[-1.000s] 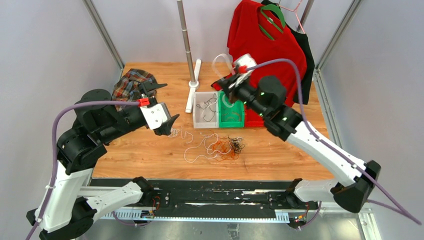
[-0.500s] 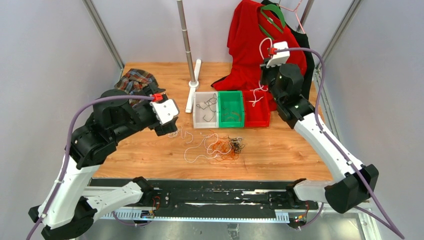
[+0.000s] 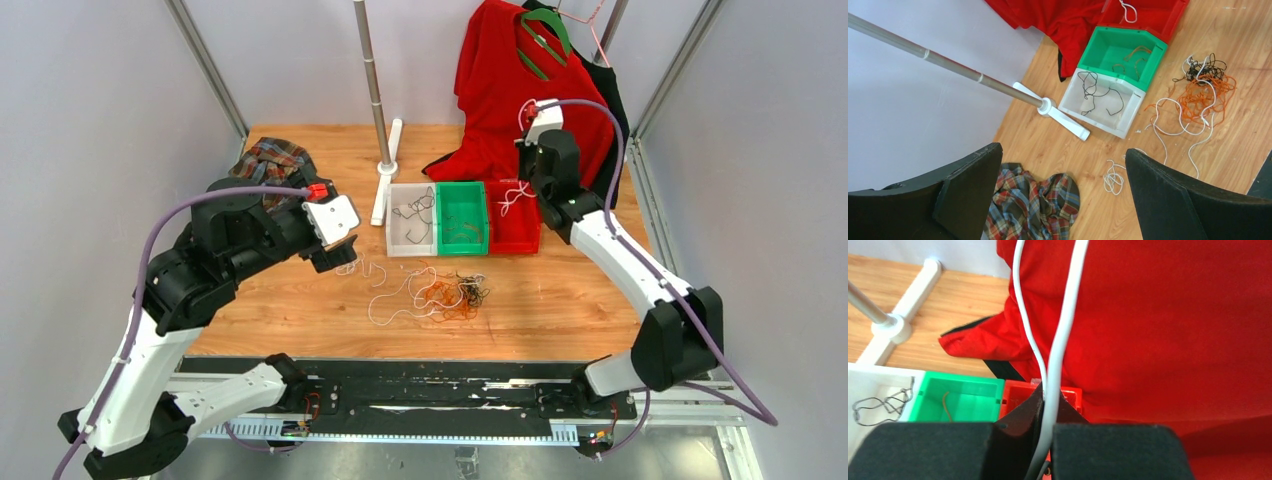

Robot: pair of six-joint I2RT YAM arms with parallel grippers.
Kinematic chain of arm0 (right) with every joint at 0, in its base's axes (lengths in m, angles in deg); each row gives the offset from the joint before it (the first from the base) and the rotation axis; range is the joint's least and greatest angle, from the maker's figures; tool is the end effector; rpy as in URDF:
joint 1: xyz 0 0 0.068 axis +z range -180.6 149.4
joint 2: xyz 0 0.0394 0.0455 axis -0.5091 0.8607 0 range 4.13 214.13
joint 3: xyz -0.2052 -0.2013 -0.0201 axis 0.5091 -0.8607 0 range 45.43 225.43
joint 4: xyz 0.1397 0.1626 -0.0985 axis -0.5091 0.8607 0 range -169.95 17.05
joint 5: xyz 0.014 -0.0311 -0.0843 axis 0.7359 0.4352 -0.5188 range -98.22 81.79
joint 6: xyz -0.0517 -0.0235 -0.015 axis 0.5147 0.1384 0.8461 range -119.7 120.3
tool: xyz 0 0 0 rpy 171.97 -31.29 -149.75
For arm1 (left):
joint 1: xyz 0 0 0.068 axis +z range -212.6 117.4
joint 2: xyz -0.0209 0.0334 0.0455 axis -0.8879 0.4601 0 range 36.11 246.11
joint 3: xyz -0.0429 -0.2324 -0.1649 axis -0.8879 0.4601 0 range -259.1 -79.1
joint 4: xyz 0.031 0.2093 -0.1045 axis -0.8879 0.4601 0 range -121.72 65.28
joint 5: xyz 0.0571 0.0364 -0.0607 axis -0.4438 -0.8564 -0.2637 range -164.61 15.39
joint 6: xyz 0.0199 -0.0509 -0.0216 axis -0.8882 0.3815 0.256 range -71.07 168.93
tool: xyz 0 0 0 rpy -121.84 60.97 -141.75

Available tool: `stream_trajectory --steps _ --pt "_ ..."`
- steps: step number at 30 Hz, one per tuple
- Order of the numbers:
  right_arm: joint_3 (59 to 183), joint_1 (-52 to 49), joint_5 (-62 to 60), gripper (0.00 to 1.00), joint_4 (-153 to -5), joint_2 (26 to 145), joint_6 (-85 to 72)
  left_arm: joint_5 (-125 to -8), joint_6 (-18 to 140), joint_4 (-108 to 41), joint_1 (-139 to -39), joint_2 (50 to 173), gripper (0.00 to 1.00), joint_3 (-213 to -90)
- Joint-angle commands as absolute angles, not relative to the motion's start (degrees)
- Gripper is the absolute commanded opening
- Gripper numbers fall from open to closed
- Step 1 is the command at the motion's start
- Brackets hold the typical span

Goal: Untangle the cables
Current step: Place the cable in the bin.

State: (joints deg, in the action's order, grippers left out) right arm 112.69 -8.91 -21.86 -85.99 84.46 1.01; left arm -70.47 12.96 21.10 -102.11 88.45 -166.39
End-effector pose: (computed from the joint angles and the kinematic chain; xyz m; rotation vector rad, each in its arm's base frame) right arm 0.2946 0.1065 0.3845 -0.1520 1.6837 0.0730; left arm 0.0782 -0.0686 0.4732 1.1915 1.4586 -0.1103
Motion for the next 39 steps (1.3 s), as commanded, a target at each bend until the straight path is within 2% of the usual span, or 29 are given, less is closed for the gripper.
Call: stream_trajectory --steps 1,11,15,21,28,32,39 --pt "114.44 -9.91 -26.80 0.00 -83.22 89.12 1.68 -70.82 13.51 20.59 -102.34 88.14 0.98 -166.83" --pt "121.74 -10.03 -26.20 0.01 -67.58 100.81 -3.15 -69.19 15.69 19.96 -102.33 88.20 0.98 -167.63" --pt "124.37 -10.37 -26.88 0.02 -65.65 104.50 -4.00 -69.83 15.35 19.98 -102.33 88.47 0.98 -168.11" --pt "127.73 -11.26 -24.12 0.11 -61.82 108.78 -4.72 -69.99 16.09 20.10 -102.33 88.36 0.98 -169.34" --pt "126.31 -11.24 -21.94 0.39 -59.39 107.84 -5.69 -69.82 16.09 20.05 -102.33 88.56 0.98 -169.52" --pt "126.27 -11.08 -22.63 0.47 -57.97 106.04 -6.00 -69.75 16.41 20.05 -102.33 88.76 0.98 -170.13" --pt "126.30 -11.09 -18.59 0.47 -57.94 103.10 -6.53 -70.64 16.21 20.08 -102.33 88.66 0.98 -170.26"
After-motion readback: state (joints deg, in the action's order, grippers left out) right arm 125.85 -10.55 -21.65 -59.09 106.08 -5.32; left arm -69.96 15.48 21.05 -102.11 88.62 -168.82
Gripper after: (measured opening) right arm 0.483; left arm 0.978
